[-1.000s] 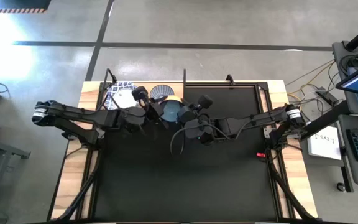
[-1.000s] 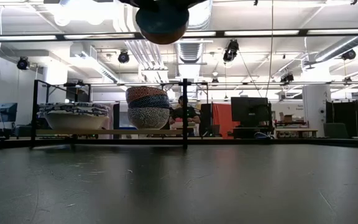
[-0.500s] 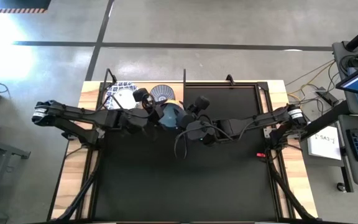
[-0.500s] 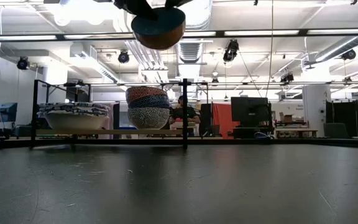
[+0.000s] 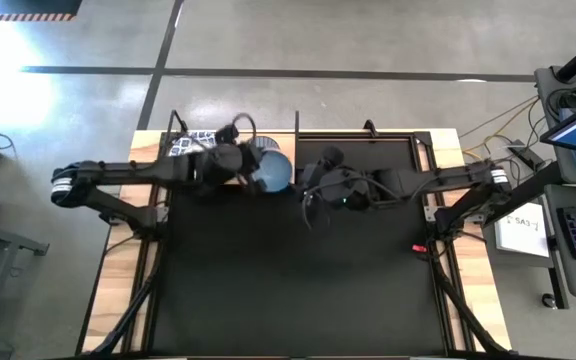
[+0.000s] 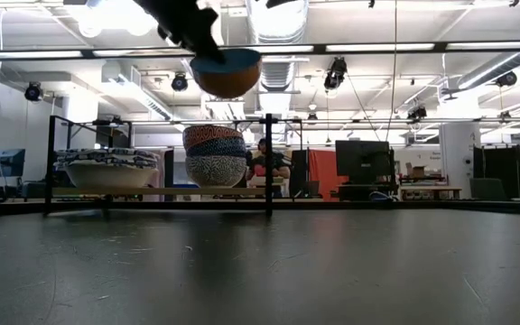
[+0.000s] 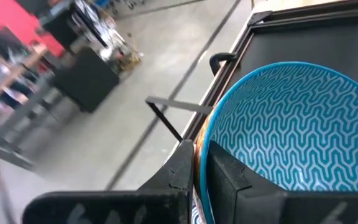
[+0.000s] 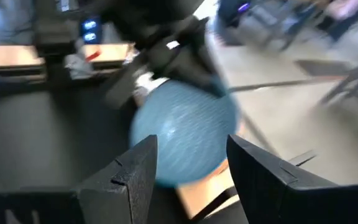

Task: Place and stack bowls onto a shelf
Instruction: Stack the blue patterned bowl on top of the dark blue patterned bowl on the shelf

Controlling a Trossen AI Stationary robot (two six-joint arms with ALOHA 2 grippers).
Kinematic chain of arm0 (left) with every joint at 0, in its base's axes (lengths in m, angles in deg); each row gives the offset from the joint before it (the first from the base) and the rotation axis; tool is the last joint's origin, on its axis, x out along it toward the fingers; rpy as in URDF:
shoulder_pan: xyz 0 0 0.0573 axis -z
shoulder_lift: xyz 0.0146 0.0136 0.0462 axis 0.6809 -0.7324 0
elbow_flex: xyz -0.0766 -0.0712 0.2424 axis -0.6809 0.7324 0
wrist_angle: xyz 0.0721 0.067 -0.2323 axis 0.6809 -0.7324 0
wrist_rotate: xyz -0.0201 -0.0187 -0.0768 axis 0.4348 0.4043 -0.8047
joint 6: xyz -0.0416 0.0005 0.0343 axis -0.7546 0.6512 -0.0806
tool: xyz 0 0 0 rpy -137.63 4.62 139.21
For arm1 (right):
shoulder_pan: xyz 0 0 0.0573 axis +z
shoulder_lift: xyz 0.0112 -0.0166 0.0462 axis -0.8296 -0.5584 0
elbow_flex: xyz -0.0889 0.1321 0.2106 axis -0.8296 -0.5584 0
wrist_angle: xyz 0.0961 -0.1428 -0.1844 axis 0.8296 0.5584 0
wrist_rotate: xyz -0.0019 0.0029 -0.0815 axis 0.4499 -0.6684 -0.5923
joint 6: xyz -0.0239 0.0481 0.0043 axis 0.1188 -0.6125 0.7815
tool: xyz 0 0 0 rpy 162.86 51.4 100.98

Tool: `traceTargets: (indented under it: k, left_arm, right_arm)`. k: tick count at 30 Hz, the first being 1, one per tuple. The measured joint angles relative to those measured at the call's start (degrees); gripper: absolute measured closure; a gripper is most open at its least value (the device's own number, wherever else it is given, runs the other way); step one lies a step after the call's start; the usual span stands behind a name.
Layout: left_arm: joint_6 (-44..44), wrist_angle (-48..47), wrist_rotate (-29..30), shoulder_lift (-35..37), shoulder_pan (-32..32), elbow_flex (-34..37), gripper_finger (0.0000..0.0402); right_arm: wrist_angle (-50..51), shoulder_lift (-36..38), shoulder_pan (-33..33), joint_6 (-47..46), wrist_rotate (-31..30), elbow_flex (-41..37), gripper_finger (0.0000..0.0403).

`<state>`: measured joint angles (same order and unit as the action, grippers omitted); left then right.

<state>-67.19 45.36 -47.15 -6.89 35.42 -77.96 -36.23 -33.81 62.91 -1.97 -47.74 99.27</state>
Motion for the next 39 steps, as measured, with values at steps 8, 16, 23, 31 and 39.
traceTargets:
  k: [8, 16, 23, 31, 39]
  left_arm:
    - [-5.15, -2.34, -16.12, 0.19, -17.05, -0.02, 0.0393]
    - [-10.16, -3.63, -25.95, -2.03, -28.33, -0.06, 0.0393]
    - [-11.86, -2.95, -31.81, -6.22, -30.07, -0.11, 0.0393]
    - [-12.00, -3.52, -35.01, -7.73, -30.31, -0.11, 0.0393]
    - [-14.09, -5.77, -36.24, -8.00, -30.44, -0.11, 0.0384]
  right_arm:
    - [9.35, 3.14, -1.37, 0.24, 6.87, -0.02, 0.0222]
    - [14.58, 8.18, -1.51, 2.62, 10.48, -0.83, 0.0227]
    - [14.70, 11.02, -1.64, 11.16, 20.65, -8.07, 0.0226]
    - [10.40, 15.50, -1.64, 10.25, 23.72, -19.86, 0.0228]
    - [3.74, 20.56, -1.64, 8.13, 25.11, -28.13, 0.0229]
